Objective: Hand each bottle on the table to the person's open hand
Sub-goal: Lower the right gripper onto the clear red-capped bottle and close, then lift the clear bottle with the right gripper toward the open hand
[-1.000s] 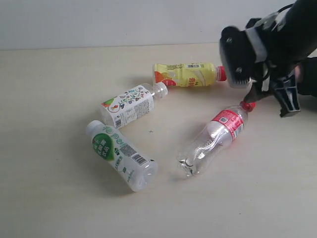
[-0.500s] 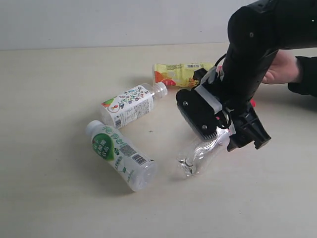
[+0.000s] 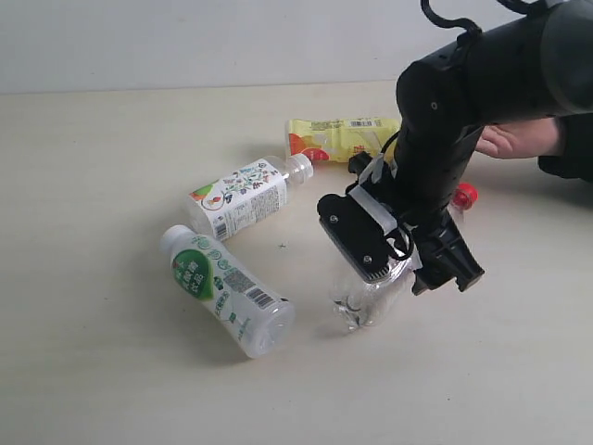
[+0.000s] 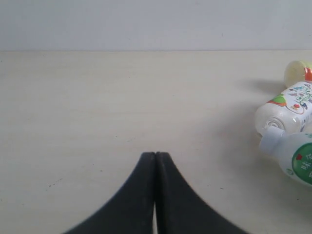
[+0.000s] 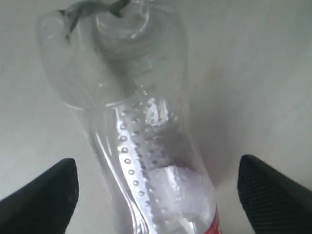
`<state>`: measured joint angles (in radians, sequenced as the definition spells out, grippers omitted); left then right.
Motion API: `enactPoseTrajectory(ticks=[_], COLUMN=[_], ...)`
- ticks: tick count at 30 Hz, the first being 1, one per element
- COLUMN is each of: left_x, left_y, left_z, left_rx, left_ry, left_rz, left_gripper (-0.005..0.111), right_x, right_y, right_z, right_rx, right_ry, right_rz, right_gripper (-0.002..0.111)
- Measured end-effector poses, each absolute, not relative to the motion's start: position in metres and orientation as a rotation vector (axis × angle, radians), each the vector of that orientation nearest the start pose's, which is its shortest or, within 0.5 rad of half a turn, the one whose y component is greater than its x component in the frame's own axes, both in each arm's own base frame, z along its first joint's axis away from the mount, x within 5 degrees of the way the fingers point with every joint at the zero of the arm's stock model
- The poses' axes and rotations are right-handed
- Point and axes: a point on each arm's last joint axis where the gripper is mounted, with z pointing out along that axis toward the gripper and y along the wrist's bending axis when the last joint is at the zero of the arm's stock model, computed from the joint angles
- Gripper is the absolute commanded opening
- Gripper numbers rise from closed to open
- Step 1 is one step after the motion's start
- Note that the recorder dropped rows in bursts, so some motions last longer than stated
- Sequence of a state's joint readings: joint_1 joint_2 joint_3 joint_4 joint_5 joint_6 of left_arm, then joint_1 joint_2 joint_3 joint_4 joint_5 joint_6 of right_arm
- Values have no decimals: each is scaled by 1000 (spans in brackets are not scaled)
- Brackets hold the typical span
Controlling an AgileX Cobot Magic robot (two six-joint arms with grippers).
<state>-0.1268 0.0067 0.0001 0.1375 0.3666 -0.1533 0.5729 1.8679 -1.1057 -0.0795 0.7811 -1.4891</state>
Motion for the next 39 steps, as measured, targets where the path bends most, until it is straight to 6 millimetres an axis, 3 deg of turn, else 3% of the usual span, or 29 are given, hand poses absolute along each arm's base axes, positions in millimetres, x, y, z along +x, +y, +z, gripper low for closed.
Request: enactPoseTrajectory(ticks=[7,10,13,17,19,32,35,39], left_x=[53,53,53,53,53,53,53,53], left_y=[-2,-2,-2,-2,-2,-2,-2,-2], left_z=[180,180,180,180,180,180,180,180], left_rx=[60,60,60,60,60,60,60,60], left_ry=[1853,1853,1853,1853,1853,1853,1853,1853], left_rz=[-60,-60,-60,-60,-60,-60,-60,-60], left_gripper=[0,0,0,0,0,0,0,0], right_x=[292,292,292,292,293,285,288,302], right_y=[182,182,183,183,183,176,178,183], right_z=[138,135,135,135,136,143,162,207], right_rx=[-2671,-2677,-2675,-2672,-2656,-2664,-2523,-2238], right_ry=[1501,1499,1498,1504,1522,1687,1812,1973], right_rz=[-153,-154,-155,-155,-157,-108,-136,-221], right_gripper=[84,77,56,15,0,0,0,0])
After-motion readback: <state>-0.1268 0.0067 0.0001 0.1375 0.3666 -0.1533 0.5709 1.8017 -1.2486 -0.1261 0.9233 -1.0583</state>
